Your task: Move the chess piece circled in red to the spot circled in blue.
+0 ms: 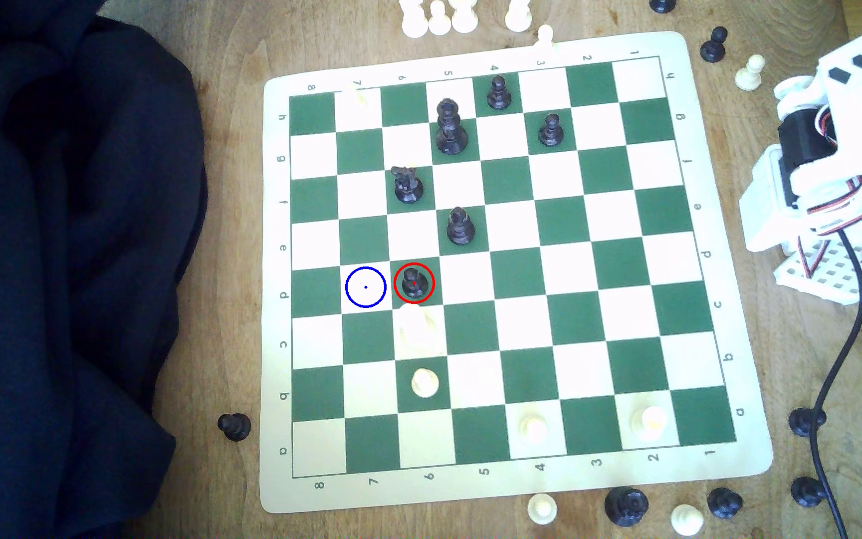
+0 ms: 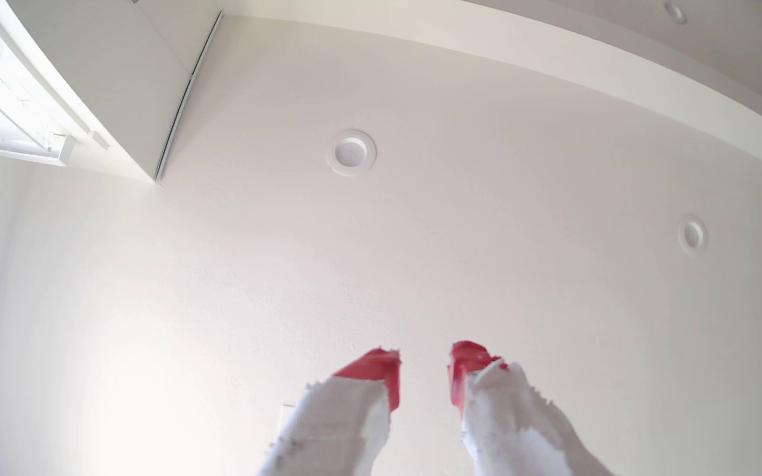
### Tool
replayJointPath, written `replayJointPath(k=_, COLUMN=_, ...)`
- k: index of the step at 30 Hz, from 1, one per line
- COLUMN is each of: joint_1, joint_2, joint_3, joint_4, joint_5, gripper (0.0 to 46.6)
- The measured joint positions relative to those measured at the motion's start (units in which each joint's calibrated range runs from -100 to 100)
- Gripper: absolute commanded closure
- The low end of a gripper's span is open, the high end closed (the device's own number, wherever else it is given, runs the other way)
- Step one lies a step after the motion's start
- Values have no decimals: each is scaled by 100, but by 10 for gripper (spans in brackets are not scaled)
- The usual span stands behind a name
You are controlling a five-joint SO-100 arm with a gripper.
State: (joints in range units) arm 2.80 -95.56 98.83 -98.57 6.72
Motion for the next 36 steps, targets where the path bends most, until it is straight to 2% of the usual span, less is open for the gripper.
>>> replayJointPath(k=11, joint_1=147, joint_2=0, joint_3=0, joint_4=215, joint_5=10, gripper=407)
replayJointPath(k=20, joint_1=376, joint_2=0, joint_3=0, joint_4=2375, joint_5=-34, gripper=414)
replayJointPath(k=22, joint_1=383, joint_2=0, joint_3=0, joint_4=3665, joint_5=-264, gripper=382)
replayJointPath(k=25, joint_1=383, joint_2=0, joint_3=-27, joint_4=5251, joint_5=-342, gripper=360)
replayJointPath(k=27, joint_1=376, joint_2=25, joint_3=-36, joint_4=6470, joint_5=-366, gripper=401)
replayJointPath(k=31, joint_1=428, joint_2=25, joint_3=-443, joint_4=8287, joint_5=-366, gripper=442)
replayJointPath(k=36, joint_1=538, joint_2=444, joint_3=-1527, joint_4=11394, joint_5=-366, gripper=434)
